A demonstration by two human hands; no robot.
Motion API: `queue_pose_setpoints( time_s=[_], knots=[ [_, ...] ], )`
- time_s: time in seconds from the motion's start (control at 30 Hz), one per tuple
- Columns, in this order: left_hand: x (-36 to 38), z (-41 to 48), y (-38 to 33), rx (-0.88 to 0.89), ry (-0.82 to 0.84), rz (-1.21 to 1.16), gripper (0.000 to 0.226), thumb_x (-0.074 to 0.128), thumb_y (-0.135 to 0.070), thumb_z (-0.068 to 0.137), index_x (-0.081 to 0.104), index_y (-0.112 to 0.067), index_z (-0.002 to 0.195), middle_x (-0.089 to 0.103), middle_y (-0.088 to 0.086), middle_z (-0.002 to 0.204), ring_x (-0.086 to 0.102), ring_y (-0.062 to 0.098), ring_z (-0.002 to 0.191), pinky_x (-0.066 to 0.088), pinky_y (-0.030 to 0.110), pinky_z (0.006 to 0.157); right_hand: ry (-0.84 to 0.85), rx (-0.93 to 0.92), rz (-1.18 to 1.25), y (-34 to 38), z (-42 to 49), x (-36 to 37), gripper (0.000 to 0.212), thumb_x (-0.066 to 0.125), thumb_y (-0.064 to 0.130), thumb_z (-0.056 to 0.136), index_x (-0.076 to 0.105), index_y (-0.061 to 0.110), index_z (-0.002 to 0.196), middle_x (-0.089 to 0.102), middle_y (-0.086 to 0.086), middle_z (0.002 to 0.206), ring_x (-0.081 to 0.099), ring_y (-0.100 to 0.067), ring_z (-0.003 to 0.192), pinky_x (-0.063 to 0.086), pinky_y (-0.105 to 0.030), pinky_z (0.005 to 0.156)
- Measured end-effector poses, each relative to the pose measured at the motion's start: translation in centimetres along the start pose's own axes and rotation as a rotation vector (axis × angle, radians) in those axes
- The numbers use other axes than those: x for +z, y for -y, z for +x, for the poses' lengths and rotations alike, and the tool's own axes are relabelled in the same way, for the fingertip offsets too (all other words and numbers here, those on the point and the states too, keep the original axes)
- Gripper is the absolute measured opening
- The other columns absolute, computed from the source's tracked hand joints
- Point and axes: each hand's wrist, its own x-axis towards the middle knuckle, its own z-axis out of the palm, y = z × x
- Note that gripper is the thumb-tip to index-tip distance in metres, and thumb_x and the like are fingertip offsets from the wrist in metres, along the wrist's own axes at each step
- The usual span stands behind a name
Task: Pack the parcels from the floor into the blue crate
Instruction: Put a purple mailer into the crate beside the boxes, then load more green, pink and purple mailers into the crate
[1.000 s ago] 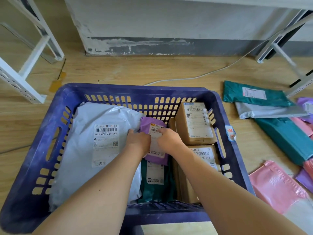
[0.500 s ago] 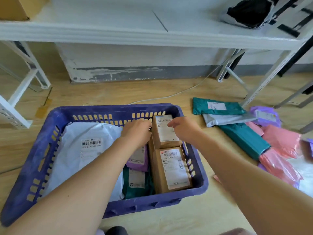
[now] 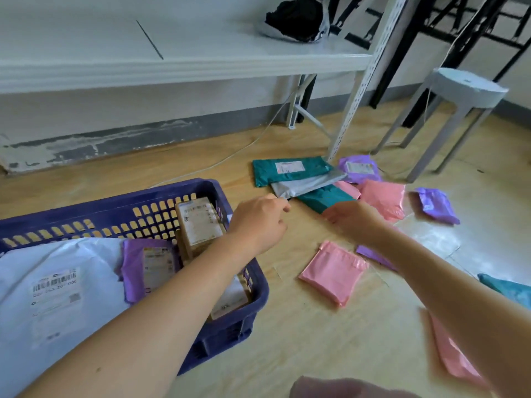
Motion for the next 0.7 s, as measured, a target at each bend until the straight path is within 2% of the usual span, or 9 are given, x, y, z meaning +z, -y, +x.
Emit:
queue_pose_setpoints(
  time_s=[0.13, 0.17, 0.23, 0.33, 0.43, 0.57, 0.7],
  knots=[
    [2.8, 1.1, -3.2, 0.029, 0.057, -0.012, 0.034, 0.049, -0.024, 0.091, 0.053, -0.024, 0.125, 0.052, -0.001, 0.131, 0.053, 0.022, 0.114, 0.039, 0.030, 0.088, -0.089, 0.079, 0.141, -5.7, 0.4, -0.9, 0.034, 0.050, -0.014, 0.081, 0.072, 0.004, 0.098, 0.069, -0.008, 0.096, 0.063, -0.026, 0.090, 0.050, -0.037, 0.091],
    [3.5, 1.4, -3.8, 0.038, 0.070, -0.013, 0.033, 0.048, -0.024, 0.092, 0.053, -0.024, 0.125, 0.052, -0.001, 0.132, 0.052, 0.021, 0.114, 0.039, 0.030, 0.088, -0.101, 0.108, 0.172, -6.9, 0.5, -0.9, 0.034, 0.049, -0.014, 0.081, 0.072, 0.004, 0.097, 0.070, -0.008, 0.092, 0.063, -0.027, 0.088, 0.052, -0.036, 0.086],
    [5.1, 2.0, -5.2, 0.048, 0.102, -0.018, 0.033, 0.047, -0.024, 0.093, 0.053, -0.024, 0.125, 0.050, -0.001, 0.133, 0.051, 0.020, 0.116, 0.038, 0.030, 0.090, -0.111, 0.183, 0.217, -9.3, 0.5, -0.9, 0.038, 0.046, -0.014, 0.080, 0.072, 0.007, 0.098, 0.068, 0.001, 0.080, 0.059, -0.018, 0.077, 0.052, -0.023, 0.072],
    [7.4, 2.7, -6.8, 0.045, 0.164, -0.021, 0.031, 0.046, -0.023, 0.093, 0.054, -0.022, 0.123, 0.050, -0.001, 0.133, 0.051, 0.020, 0.115, 0.037, 0.031, 0.093, -0.106, 0.250, 0.280, -12.0, 0.3, -0.3, 0.036, 0.047, -0.010, 0.081, 0.072, 0.011, 0.097, 0.063, 0.004, 0.079, 0.055, -0.015, 0.077, 0.052, -0.030, 0.076],
    [10.2, 3.8, -8.2, 0.053, 0.216, 0.003, 0.031, 0.044, -0.023, 0.094, 0.053, -0.021, 0.124, 0.053, 0.001, 0.129, 0.052, 0.021, 0.112, 0.038, 0.034, 0.094, -0.114, 0.291, 0.324, -14.7, 0.3, 0.5, 0.030, 0.051, -0.006, 0.084, 0.073, 0.011, 0.097, 0.060, 0.010, 0.075, 0.051, -0.010, 0.070, 0.048, -0.025, 0.068],
    [14.2, 5.6, -9.4, 0.051, 0.278, 0.021, 0.039, 0.048, -0.022, 0.091, 0.046, -0.023, 0.130, 0.051, 0.002, 0.129, 0.050, 0.021, 0.114, 0.038, 0.034, 0.094, -0.093, 0.369, 0.407, -18.0, 0.5, 2.0, 0.037, 0.046, -0.011, 0.082, 0.071, 0.008, 0.102, 0.062, -0.003, 0.090, 0.054, -0.017, 0.083, 0.048, -0.030, 0.075],
    [18.3, 6.9, -9.9, 0.025, 0.349, 0.030, 0.046, 0.050, -0.020, 0.089, 0.043, -0.023, 0.134, 0.044, 0.003, 0.138, 0.047, 0.023, 0.118, 0.038, 0.035, 0.098, -0.065, 0.441, 0.510, -21.4, 0.9, 4.5, 0.039, 0.042, -0.017, 0.081, 0.068, 0.000, 0.105, 0.057, -0.009, 0.090, 0.048, -0.018, 0.070, 0.039, -0.020, 0.058]
  ],
)
